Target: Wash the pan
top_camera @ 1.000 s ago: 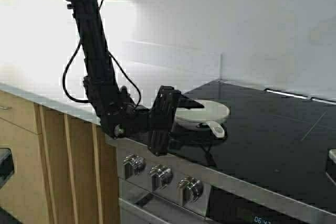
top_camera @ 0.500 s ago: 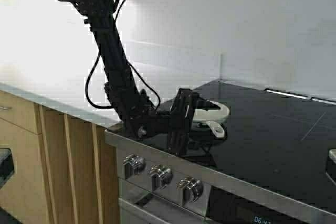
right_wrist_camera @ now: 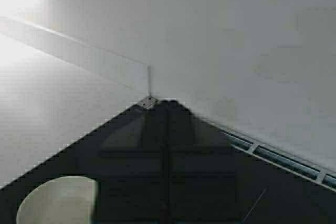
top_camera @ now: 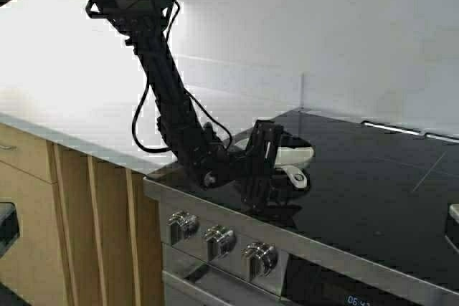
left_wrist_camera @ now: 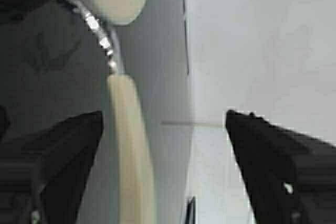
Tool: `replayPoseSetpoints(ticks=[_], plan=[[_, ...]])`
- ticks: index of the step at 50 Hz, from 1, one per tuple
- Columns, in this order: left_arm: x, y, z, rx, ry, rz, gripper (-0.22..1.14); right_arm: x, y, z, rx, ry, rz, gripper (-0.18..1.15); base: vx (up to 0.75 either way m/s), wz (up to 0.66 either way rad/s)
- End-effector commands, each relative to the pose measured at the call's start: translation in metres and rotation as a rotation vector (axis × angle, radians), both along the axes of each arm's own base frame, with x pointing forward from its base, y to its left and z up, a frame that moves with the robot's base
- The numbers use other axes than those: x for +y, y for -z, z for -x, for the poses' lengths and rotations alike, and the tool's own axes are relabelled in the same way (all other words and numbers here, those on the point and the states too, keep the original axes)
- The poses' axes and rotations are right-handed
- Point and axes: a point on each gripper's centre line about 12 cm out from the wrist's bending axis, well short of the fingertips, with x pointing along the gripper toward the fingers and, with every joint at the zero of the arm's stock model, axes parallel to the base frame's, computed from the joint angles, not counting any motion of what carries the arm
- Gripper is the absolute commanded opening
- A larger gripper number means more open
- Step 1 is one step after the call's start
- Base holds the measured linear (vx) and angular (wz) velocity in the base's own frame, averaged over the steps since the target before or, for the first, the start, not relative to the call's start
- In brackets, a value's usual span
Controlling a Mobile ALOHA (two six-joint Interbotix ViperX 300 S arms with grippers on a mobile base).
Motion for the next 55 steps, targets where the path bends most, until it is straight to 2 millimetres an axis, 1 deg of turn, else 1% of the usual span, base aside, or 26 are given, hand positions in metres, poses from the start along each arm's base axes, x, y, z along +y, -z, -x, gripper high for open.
replayPoseSetpoints(ticks=[1,5,9,13,18,20,21,23,29,37,42,48,55], plan=[[-0.009,-0.017,-0.01,-0.037,0.0,0.042,1.0,0.0,-0.004,-0.002,-0.009,-0.002,-0.002,0.06,0.0,0.0],[-0.009,-0.015,-0.011,-0.02,-0.01,0.058,0.94,0.0,-0.004,-0.002,-0.011,-0.002,0.0,0.06,0.0,0.0],[-0.008,-0.012,-0.012,0.014,-0.023,0.087,0.78,0.0,-0.004,-0.002,-0.011,-0.002,0.0,0.06,0.0,0.0],[-0.007,-0.006,-0.011,0.056,-0.035,0.111,0.51,0.0,-0.004,-0.002,-0.011,-0.002,-0.002,0.06,0.0,0.0],[-0.006,-0.004,-0.012,0.075,-0.047,0.138,0.07,0.0,-0.004,-0.002,-0.011,-0.001,-0.003,0.06,0.0,0.0],[-0.007,-0.005,-0.012,0.075,-0.051,0.142,-0.06,0.0,-0.004,-0.002,-0.011,0.0,0.0,0.06,0.0,0.0],[-0.006,-0.005,-0.012,0.075,-0.055,0.142,-0.1,0.0,-0.004,-0.002,-0.009,-0.002,0.0,0.06,0.0,0.0],[-0.007,-0.005,-0.012,0.075,-0.056,0.145,-0.09,0.0,-0.004,-0.002,-0.009,-0.002,0.0,0.06,0.0,0.0],[-0.006,-0.011,-0.013,0.066,-0.06,0.157,0.06,0.0,-0.004,-0.002,-0.009,-0.002,0.0,0.06,0.0,0.0],[-0.006,-0.021,-0.012,0.051,-0.057,0.169,0.02,0.0,-0.004,-0.002,-0.009,-0.002,0.0,0.06,0.0,0.0],[-0.005,-0.027,-0.012,0.045,-0.056,0.174,0.02,0.0,-0.004,-0.002,-0.011,0.0,0.0,0.06,0.0,0.0],[-0.005,-0.04,-0.01,0.03,-0.05,0.187,0.02,0.0,-0.004,-0.002,-0.011,-0.002,0.0,0.06,0.0,0.02],[-0.001,-0.054,-0.005,0.018,-0.049,0.188,0.02,0.0,-0.004,-0.002,-0.011,0.0,0.0,0.06,0.0,0.05]])
